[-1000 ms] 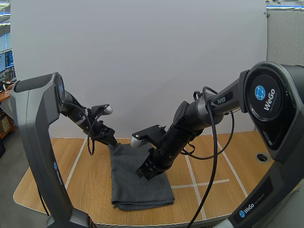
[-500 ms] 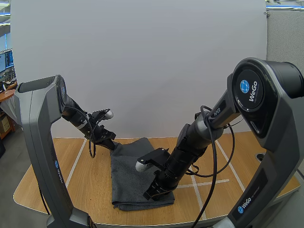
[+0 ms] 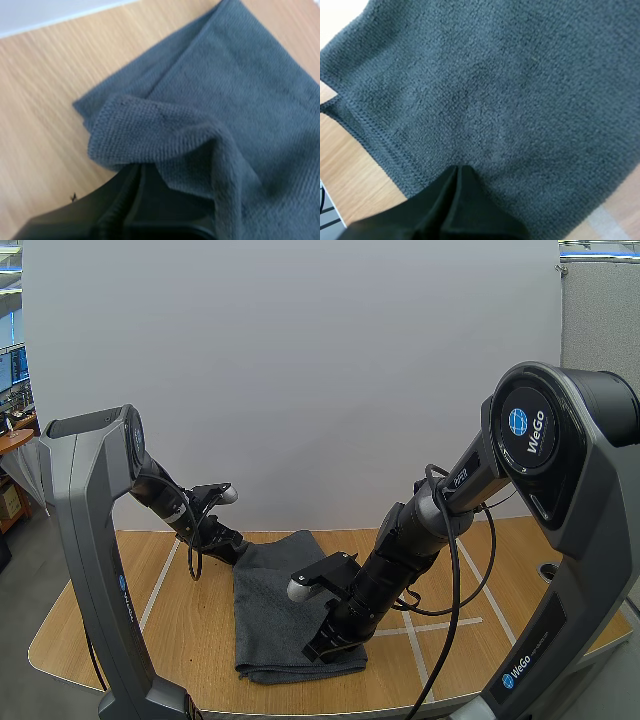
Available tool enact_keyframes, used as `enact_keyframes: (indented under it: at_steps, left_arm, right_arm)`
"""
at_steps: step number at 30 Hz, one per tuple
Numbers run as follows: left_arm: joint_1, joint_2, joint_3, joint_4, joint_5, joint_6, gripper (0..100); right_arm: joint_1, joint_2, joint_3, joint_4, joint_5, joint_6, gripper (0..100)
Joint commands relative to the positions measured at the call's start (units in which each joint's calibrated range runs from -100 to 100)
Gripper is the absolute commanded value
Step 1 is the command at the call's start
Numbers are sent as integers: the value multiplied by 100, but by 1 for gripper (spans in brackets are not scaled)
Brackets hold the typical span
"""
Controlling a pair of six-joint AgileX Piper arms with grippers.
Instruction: Fold the towel
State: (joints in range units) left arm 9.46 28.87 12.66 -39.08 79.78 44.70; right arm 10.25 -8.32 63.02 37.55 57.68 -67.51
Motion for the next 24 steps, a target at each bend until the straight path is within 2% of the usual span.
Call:
enact_keyframes:
  at_steps: [1, 6, 13, 19, 24]
  left_arm:
    - [10, 65, 13, -714, -452, 425, 0]
    - [10, 92, 13, -1165, -1130, 728, 0]
    - [10, 92, 13, -1911, -738, 986, 0]
    - [34, -151, -44, -1681, 1349, 944, 0]
    - [98, -851, -44, -1183, 1640, 643, 0]
  right_arm:
    - [-13, 145, 174, -243, 845, -42, 0]
    - [-13, 145, 339, -268, 1028, -104, 0]
    - [-13, 145, 504, -309, 1028, -217, 0]
    - [-13, 131, 362, -306, 1005, -217, 0]
    - [-13, -373, -45, -190, 1067, -134, 0]
